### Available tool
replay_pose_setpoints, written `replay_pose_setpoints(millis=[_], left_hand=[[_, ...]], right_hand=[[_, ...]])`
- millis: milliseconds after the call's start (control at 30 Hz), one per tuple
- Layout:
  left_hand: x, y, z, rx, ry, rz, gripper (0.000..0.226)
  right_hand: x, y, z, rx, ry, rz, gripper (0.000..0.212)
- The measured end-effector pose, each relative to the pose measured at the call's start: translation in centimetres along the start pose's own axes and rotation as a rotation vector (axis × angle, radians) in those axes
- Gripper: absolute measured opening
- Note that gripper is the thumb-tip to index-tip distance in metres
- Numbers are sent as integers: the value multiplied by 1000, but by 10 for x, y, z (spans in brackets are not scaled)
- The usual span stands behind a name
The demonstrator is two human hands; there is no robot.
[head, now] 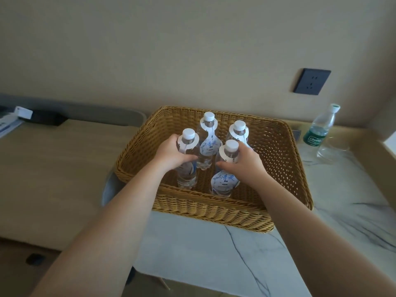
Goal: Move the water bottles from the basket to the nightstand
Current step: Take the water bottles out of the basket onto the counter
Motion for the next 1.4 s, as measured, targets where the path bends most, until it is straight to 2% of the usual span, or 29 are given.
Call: replay_pose_setpoints(millis=[133, 333, 433, 600, 733, 833, 967, 1100, 1300, 1400], left_hand=[[-6, 2, -5, 10, 58, 32, 70], [-27, 42, -23, -129, 67, 149, 62], [-37, 84, -36, -173, 64, 234, 62], [-52, 172, -39, -267, 20, 351, 62], [-59, 240, -14, -260, 10, 460, 64], [-63, 282, 22, -275, -9, 503, 62], [-62, 322, 87, -293, -42, 501, 61], [-55, 340, 159, -280, -46, 407, 63], [-51, 329, 254, -187, 106, 253, 57], [-45, 308, 286, -161, 121, 192, 57]], right_hand=[[-3, -3, -4, -13, 69, -11, 43], [-17, -12, -45, 26, 205, 9, 38], [-31, -23, -90, 6, 298, 13, 43], [-70, -30, -188, 117, 519, 13, 32], [-95, -14, -259, 178, 641, 27, 49], [-111, 10, -301, 155, 716, 17, 39], [-114, 68, -336, 186, 704, 25, 35], [-93, 136, -351, 108, 641, 89, 40], [-56, 229, -332, 59, 457, 196, 47], [-49, 257, -317, 13, 383, 192, 39]])
Point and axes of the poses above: each hand's wrist, its own x-axis towards the middle knuckle, its own z-axis out of the palm, y = z × x, the point moved 8 cm from there along x, towards the middle knuckle, and after that the axes turned 3 degrees about -y, right-handed, at the moved point
